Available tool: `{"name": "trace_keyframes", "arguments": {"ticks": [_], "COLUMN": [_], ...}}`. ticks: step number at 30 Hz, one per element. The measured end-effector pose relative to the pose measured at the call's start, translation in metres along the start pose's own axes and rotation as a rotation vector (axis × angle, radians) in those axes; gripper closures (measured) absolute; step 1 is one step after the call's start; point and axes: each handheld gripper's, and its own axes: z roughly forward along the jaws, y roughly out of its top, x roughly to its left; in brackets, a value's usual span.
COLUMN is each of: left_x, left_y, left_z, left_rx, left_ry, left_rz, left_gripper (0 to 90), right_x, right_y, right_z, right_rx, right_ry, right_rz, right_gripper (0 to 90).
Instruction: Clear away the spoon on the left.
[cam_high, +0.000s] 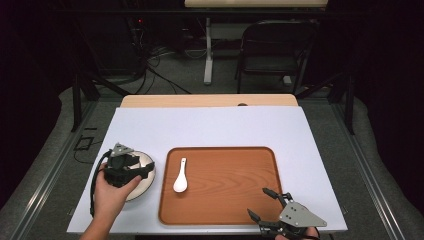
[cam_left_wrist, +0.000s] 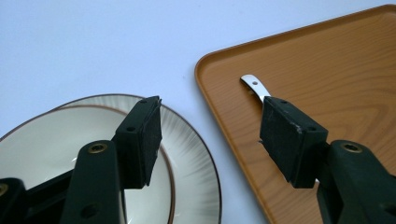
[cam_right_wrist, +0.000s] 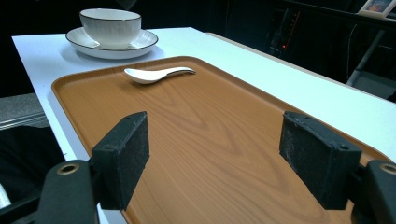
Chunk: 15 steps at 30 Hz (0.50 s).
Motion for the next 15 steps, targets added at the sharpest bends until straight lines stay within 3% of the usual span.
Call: {"name": "trace_keyframes", "arguments": {"ticks": [8, 15], "left_x": [0.003, 0.009], "left_y": [-0.021, -0.040], "left_z": [-0.015, -0.018], "left_rx": [-0.049, -0.054], "left_ry": [0.030, 0.042], "left_rz": [0.008, -0.010], "left_gripper": [39.7, 39.8], "right_x": [0.001, 0.001], "right_y": [0.000, 0.000], "right_z": [0.000, 0.000], "right_rx": [0.000, 0.000], "right_ry": [0.000, -0.001], "right_rz": [-0.001, -0.003], "right_gripper": [23.9, 23.9]}}
